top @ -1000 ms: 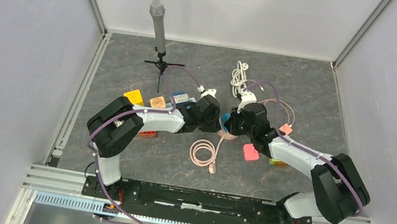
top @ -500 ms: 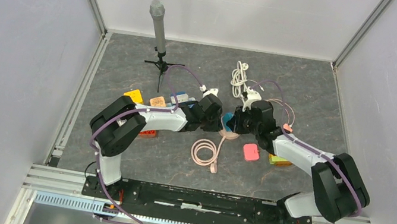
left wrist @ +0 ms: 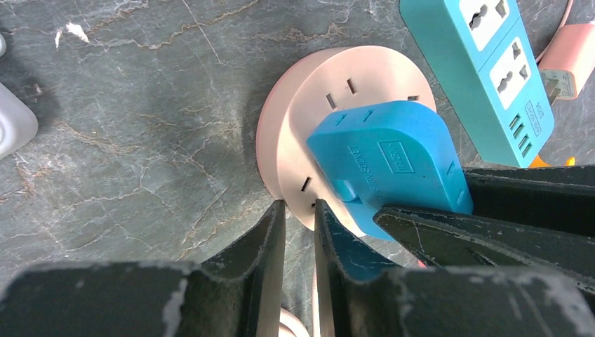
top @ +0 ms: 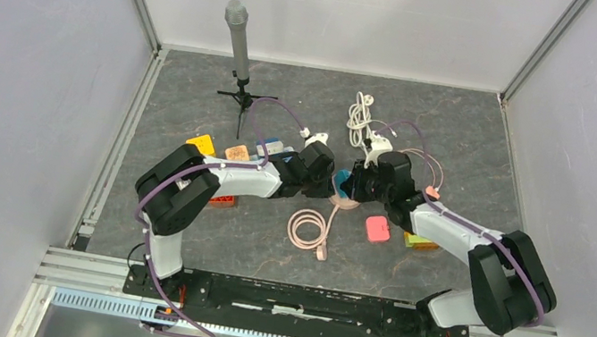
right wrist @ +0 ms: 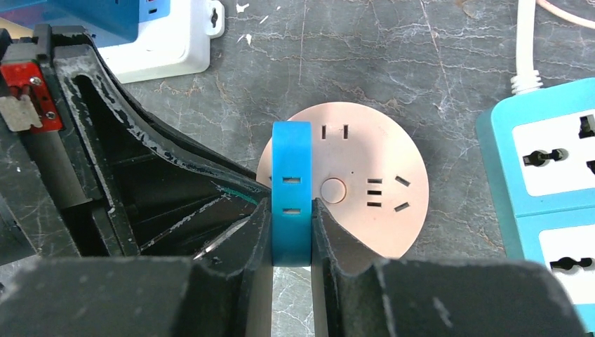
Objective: Pull the plug off the socket
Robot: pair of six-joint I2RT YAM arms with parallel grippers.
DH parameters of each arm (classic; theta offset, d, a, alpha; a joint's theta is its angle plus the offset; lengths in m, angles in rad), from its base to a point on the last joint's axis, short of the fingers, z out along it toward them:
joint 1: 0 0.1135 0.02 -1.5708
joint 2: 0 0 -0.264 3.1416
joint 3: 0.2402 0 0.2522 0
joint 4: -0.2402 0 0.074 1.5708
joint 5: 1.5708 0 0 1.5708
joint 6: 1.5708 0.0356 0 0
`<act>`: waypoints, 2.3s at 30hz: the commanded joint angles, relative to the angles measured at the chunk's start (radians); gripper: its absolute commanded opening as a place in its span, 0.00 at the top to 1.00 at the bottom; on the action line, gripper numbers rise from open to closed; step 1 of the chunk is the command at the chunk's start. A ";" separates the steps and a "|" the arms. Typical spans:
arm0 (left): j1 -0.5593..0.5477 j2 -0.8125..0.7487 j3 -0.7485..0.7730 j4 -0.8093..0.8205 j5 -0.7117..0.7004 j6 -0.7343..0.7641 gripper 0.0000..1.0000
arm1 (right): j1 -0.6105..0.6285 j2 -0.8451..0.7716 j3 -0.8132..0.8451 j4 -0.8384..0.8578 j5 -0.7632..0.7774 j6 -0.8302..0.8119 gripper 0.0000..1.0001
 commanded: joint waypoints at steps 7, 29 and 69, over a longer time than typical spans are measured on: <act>0.004 0.073 -0.044 -0.150 -0.066 0.007 0.72 | 0.042 -0.022 0.053 0.025 0.023 -0.017 1.00; 0.004 0.100 -0.005 -0.188 -0.064 0.030 0.71 | -0.061 -0.031 0.086 0.089 -0.225 0.080 1.00; 0.014 0.090 0.006 -0.194 -0.035 0.029 0.68 | -0.069 0.026 0.165 -0.046 -0.152 -0.063 1.00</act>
